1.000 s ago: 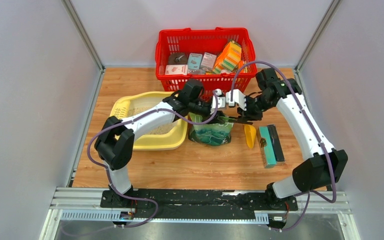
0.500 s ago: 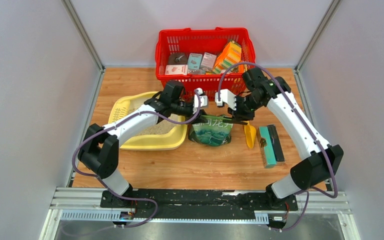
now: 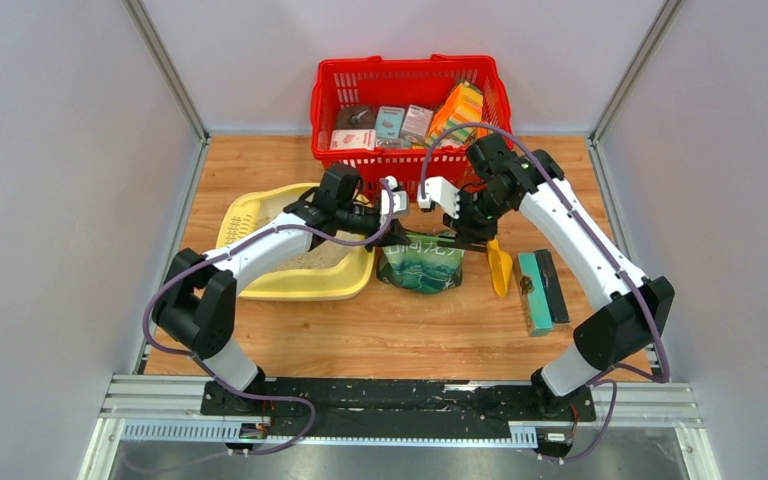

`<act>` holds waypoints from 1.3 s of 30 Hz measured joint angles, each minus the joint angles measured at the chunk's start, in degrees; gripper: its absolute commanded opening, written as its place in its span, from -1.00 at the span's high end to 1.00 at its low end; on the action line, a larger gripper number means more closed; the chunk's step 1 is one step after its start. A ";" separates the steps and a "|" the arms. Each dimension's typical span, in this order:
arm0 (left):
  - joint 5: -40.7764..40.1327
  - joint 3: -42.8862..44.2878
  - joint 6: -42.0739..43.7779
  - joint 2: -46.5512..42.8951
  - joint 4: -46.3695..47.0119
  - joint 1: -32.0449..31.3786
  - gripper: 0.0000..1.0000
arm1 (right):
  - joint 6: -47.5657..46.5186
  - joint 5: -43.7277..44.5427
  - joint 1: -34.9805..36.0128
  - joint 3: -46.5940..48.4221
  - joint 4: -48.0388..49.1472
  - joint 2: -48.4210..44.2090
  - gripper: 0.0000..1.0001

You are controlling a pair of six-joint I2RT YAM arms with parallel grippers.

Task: Fill the litter box with clean litter

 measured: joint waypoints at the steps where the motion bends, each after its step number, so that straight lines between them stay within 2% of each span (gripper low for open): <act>1: -0.02 -0.31 -0.68 -0.04 0.61 0.02 1.00 | 0.17 0.00 -0.02 0.20 -0.04 0.20 1.00; 3: -0.04 -0.81 -1.86 -0.20 1.60 0.11 0.97 | 0.61 -0.09 -0.02 0.81 -0.37 0.63 1.00; 4: -0.07 -1.09 -2.38 -0.28 2.08 0.15 0.85 | 0.72 -0.09 0.00 0.96 -0.46 0.79 1.00; 5: -0.09 -1.38 -2.89 -0.37 2.49 0.20 0.57 | 0.87 -0.20 0.02 1.01 -0.52 0.92 1.00; 8: -0.55 -2.12 -4.20 -0.85 3.43 0.28 0.30 | 1.11 -0.61 0.02 1.01 -0.61 1.14 1.00; 11: -0.76 -3.28 -5.31 -2.19 3.76 0.90 0.28 | 1.14 -0.87 0.02 1.18 -0.66 1.40 1.00; 13: -0.79 -4.50 -5.55 -3.52 3.91 1.53 0.31 | 1.14 -1.18 0.02 1.57 -0.92 1.66 1.00; 14: -0.76 -4.92 -5.53 -4.04 3.89 1.92 0.39 | 1.11 -1.29 0.02 1.73 -0.96 1.73 1.00; 16: -0.61 -5.18 -5.42 -4.52 3.48 2.69 0.61 | 1.09 -1.60 0.02 1.95 -1.09 1.86 1.00; 17: -0.44 -5.18 -5.31 -4.55 3.39 3.02 0.84 | 1.03 -1.66 0.04 1.97 -1.09 1.88 1.00; 19: 0.02 -5.18 -5.49 -4.52 3.04 3.34 0.98 | 0.57 -1.64 0.35 1.97 -1.09 1.88 1.00; 30: 1.20 -5.18 -6.40 -4.37 2.86 3.67 1.00 | -2.27 4.44 4.55 3.82 -2.45 1.84 1.00; 39: 1.27 -5.18 -6.43 -4.37 2.82 3.67 1.00 | -0.94 4.76 4.74 3.91 -2.51 1.84 1.00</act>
